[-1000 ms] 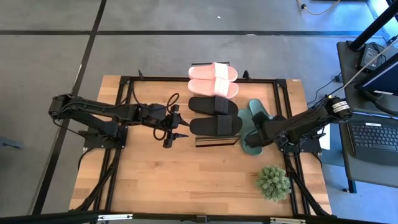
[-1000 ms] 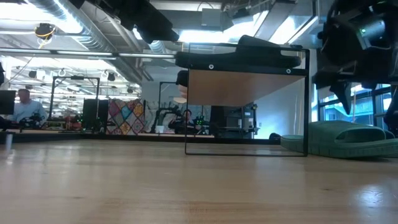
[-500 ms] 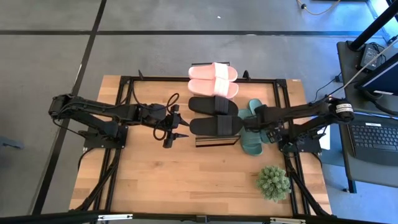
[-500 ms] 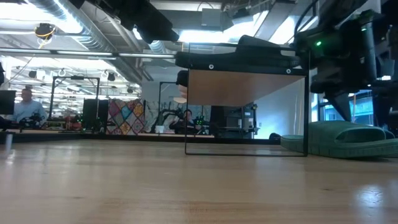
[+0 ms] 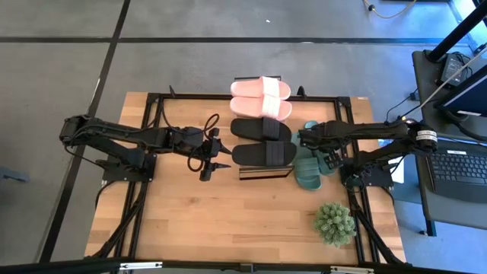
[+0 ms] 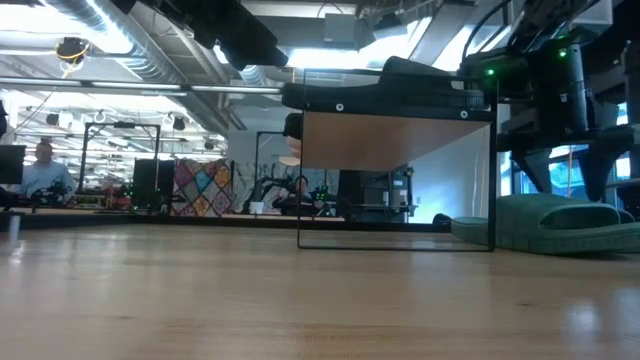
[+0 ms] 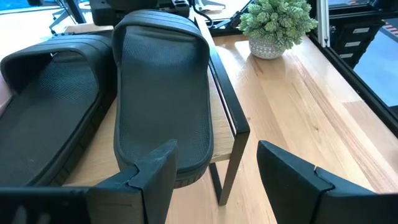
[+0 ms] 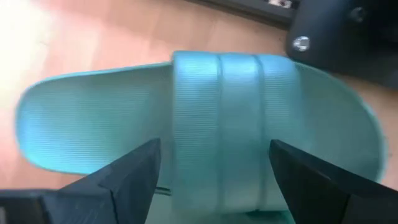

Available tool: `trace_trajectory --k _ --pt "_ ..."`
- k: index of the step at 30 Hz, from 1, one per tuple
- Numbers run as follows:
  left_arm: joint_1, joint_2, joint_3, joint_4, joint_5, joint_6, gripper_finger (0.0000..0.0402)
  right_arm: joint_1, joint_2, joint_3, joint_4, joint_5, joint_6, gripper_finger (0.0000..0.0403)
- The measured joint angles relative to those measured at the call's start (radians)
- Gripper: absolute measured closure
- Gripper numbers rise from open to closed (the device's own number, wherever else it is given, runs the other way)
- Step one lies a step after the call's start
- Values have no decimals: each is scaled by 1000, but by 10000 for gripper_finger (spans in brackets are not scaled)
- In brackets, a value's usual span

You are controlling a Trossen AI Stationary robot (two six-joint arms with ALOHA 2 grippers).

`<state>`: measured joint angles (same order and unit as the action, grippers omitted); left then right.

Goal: Pick and place slides into the shelf
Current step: Put the right green slide under the shelf

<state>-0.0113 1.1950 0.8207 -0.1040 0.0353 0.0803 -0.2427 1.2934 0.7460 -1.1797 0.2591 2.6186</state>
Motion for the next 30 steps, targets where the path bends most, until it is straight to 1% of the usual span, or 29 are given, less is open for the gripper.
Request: trace_trajectory --k 8,13,18,24,30 --pt "0 0 0 0 0 0 189 -55 -3 0 27 3 -32 104" --pt "0 0 0 0 0 0 189 -125 -4 0 29 -52 -51 104" --pt "0 0 0 0 0 0 189 -209 -4 0 34 -150 -138 104" --pt "0 0 0 0 0 -1 189 -292 -4 0 10 -250 -288 104" --pt "0 0 0 0 0 -1 189 -311 -4 1 -42 -282 -273 104"
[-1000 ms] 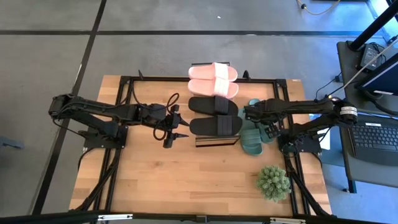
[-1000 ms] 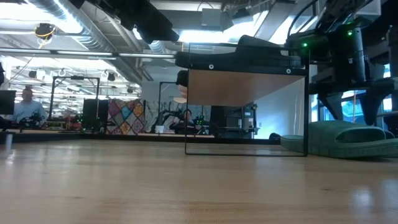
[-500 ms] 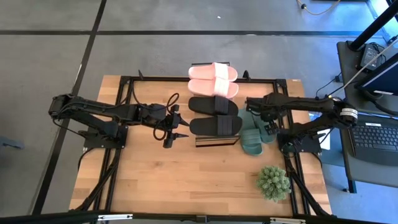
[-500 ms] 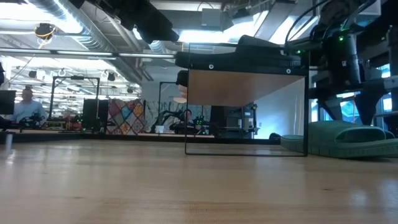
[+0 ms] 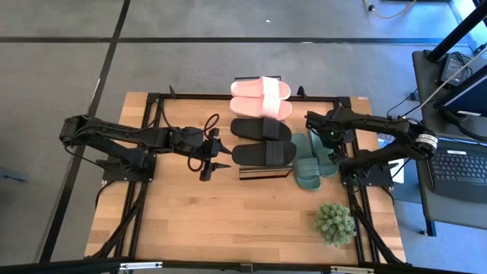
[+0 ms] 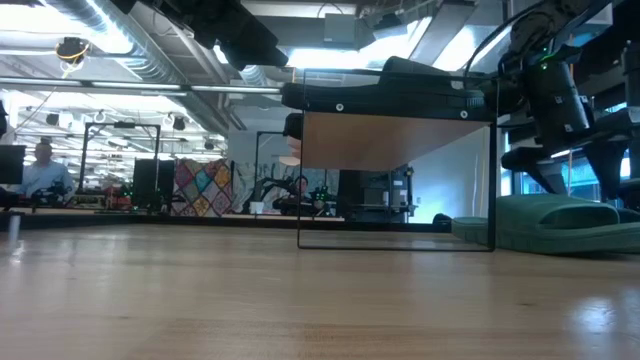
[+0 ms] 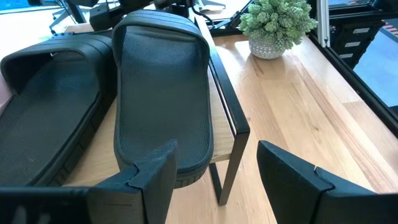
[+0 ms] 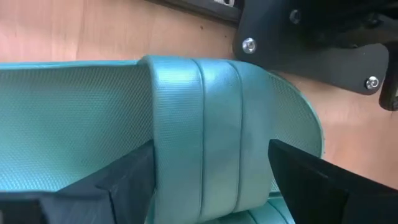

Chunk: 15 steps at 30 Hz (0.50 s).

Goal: Pick and place slides into the shelf
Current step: Put the right green slide under the shelf

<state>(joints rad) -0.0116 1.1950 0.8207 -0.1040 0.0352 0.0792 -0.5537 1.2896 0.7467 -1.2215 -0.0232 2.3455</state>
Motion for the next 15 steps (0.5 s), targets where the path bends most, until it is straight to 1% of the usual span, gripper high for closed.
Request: trace_trajectory --k 9,15 --pt "0 0 0 0 0 -2 189 0 33 0 22 10 4 104" --pt "-2 0 0 0 0 -49 189 0 55 0 24 18 3 104"
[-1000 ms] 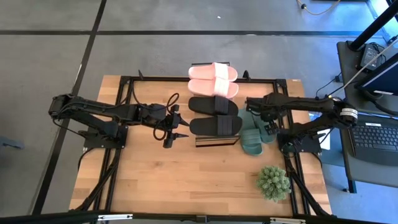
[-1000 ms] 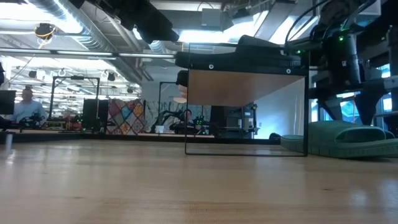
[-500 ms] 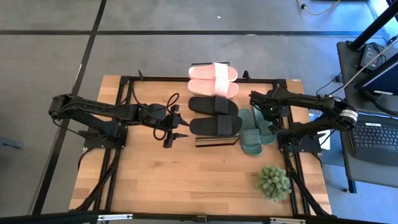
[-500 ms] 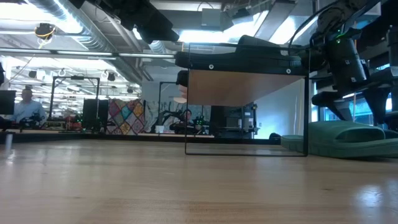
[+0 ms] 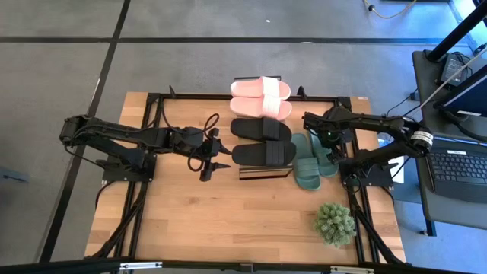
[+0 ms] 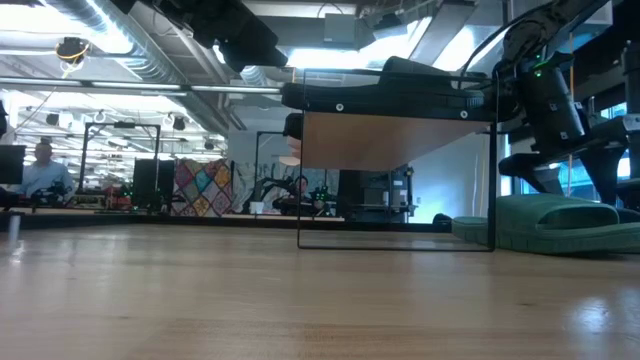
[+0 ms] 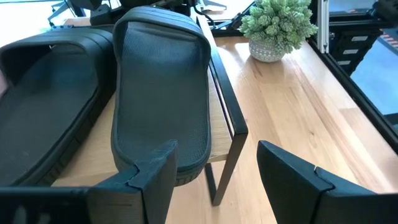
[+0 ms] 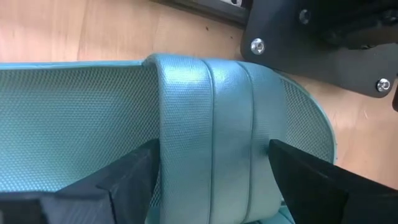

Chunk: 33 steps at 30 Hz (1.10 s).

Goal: Pick and place slides into the shelf
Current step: Put the right green slide under the shelf

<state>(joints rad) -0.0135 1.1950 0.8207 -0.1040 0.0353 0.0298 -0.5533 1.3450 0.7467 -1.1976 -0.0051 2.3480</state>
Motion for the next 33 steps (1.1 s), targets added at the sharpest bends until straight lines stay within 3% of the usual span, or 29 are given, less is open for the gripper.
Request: trace_trajectory --k 33 --pt "0 0 0 0 3 -1 189 0 1 -1 22 3 3 104"
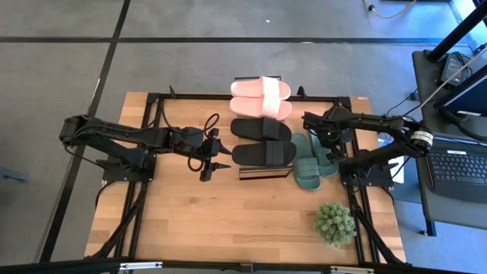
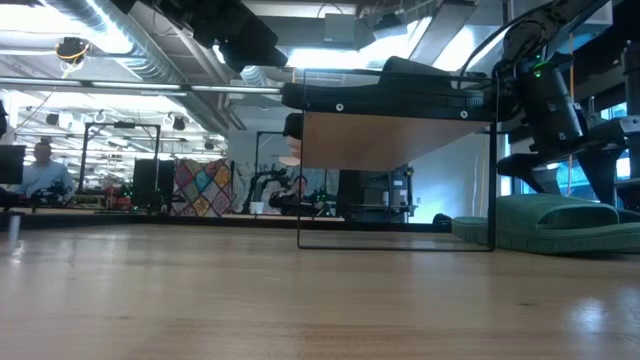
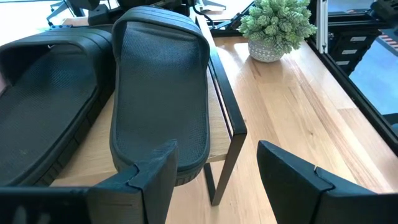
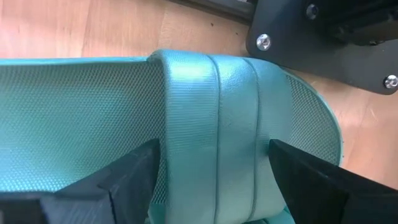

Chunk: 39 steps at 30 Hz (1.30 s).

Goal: Pick and place slides into the shelf
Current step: Put the right green slide under the shelf

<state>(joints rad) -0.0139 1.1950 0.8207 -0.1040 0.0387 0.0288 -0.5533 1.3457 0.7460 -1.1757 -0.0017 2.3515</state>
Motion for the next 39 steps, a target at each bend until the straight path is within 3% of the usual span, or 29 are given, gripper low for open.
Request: trace_trajectory --k 10,16,39 --pt "0 0 0 0 0 1 189 0 0 0 8 0 -5 104" --pt "0 0 0 0 -33 32 189 0 0 0 4 -1 -112 104" --pt "0 0 0 0 -37 27 189 0 0 0 23 0 -109 104"
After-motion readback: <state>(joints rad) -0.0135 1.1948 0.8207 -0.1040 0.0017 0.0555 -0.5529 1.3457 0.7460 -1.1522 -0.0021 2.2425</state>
